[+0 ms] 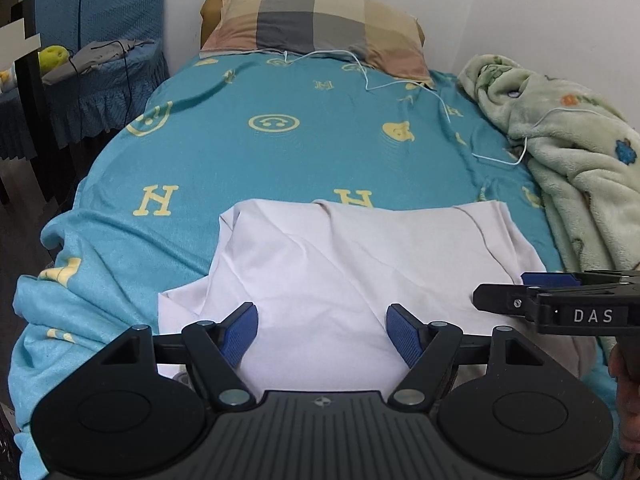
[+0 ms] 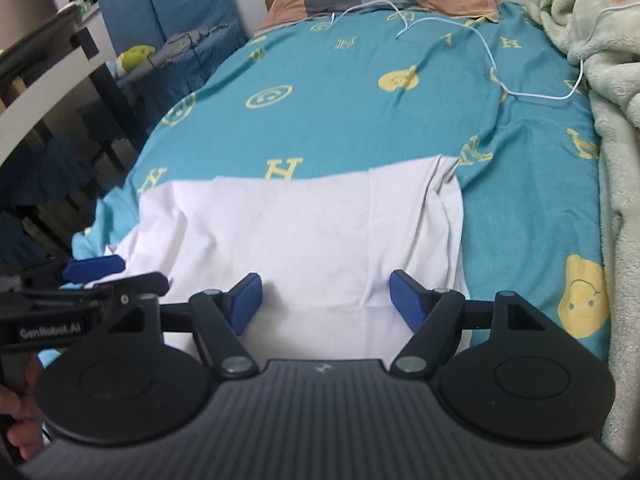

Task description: Fold clothes

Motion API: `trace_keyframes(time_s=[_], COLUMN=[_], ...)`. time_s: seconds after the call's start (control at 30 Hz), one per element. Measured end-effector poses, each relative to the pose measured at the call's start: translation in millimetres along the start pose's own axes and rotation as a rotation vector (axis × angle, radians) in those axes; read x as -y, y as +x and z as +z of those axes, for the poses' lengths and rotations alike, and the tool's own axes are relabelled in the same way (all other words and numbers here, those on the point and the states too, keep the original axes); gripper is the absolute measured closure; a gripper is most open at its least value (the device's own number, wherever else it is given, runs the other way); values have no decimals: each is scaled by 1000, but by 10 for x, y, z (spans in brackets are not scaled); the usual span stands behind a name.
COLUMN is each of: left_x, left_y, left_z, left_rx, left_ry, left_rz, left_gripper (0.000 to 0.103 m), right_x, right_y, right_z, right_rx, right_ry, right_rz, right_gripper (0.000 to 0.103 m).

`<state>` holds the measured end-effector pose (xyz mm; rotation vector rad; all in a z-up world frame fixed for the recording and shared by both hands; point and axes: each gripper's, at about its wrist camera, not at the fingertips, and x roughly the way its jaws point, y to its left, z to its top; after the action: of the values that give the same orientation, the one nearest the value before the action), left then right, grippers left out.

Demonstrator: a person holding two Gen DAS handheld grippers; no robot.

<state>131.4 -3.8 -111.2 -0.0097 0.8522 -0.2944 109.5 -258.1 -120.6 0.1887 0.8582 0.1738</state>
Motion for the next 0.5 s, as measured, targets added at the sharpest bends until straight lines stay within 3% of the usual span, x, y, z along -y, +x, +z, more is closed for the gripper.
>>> trace_keyframes(time_s=[0.23, 0.5], left_x=[-36, 59], left_y=[-23, -551], left_z=[9, -82], left_rx=[1, 56], left_ry=[-11, -45], left_rz=[12, 19], left_gripper=[30, 30], right_x=[44, 15], right_y=[4, -405], right_z=[17, -21], right_rx=[-4, 7], right_ry=[20, 71], right_rz=[5, 4], right_gripper=[31, 32])
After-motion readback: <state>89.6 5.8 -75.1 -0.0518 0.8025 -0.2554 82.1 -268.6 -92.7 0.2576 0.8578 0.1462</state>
